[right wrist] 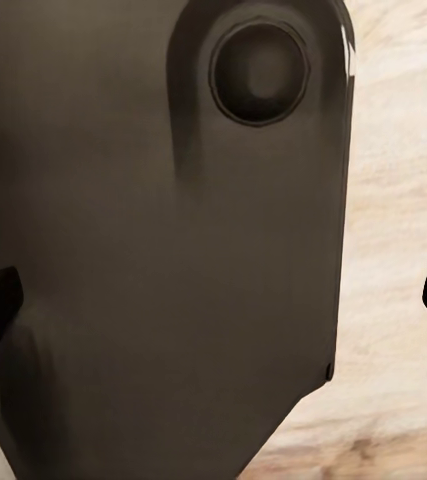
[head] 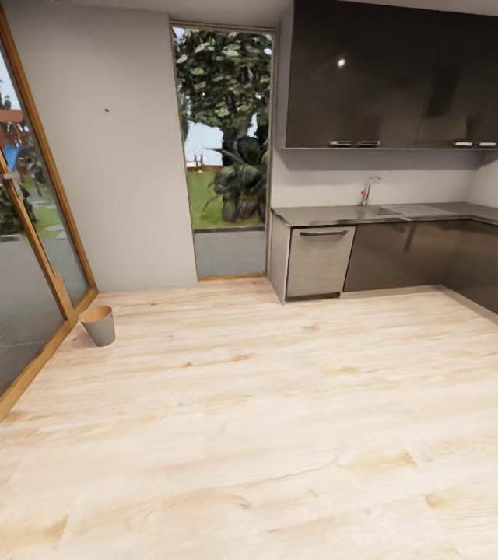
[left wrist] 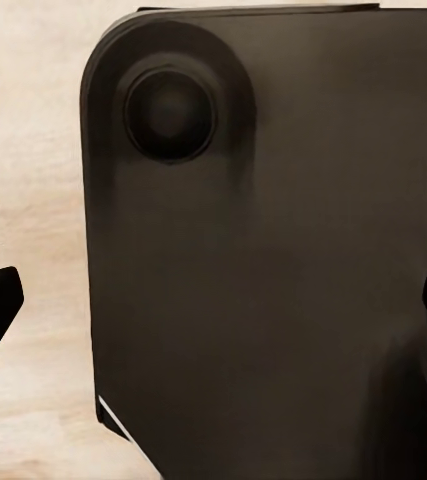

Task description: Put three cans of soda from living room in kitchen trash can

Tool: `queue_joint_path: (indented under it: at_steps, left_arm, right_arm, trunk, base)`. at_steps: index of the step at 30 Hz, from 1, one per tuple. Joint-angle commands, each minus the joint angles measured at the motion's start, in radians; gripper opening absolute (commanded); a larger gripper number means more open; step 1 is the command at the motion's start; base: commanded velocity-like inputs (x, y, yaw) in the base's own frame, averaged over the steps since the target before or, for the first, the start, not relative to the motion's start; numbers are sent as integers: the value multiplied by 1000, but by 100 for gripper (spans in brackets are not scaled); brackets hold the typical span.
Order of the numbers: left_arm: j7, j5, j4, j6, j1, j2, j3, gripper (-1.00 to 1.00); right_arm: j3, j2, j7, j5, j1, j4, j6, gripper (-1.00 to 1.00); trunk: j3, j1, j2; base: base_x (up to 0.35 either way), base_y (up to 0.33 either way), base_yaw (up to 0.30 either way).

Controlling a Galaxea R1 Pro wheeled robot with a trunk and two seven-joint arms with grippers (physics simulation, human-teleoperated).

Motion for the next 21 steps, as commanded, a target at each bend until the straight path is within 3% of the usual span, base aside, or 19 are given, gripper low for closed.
queue_joint_path:
  at_steps: [1,9,21]
  left_arm:
    - [0,0,0,0,0,-1,0,100]
    - [-1,-5,0,0,0,-4,2,100]
    - [-2,-9,-3,-2,0,-4,5,100]
  right_arm:
    - [0,0,0,0,0,0,2,100]
    - [-1,2,-6,1,0,0,8,100]
    - [0,1,-6,1,0,0,0,100]
  trunk:
    - [0,0,0]
    - [0,0,0]
    - [-9,0,0]
  base:
    - [0,0,7]
    - [0,0,5]
    - [0,0,205]
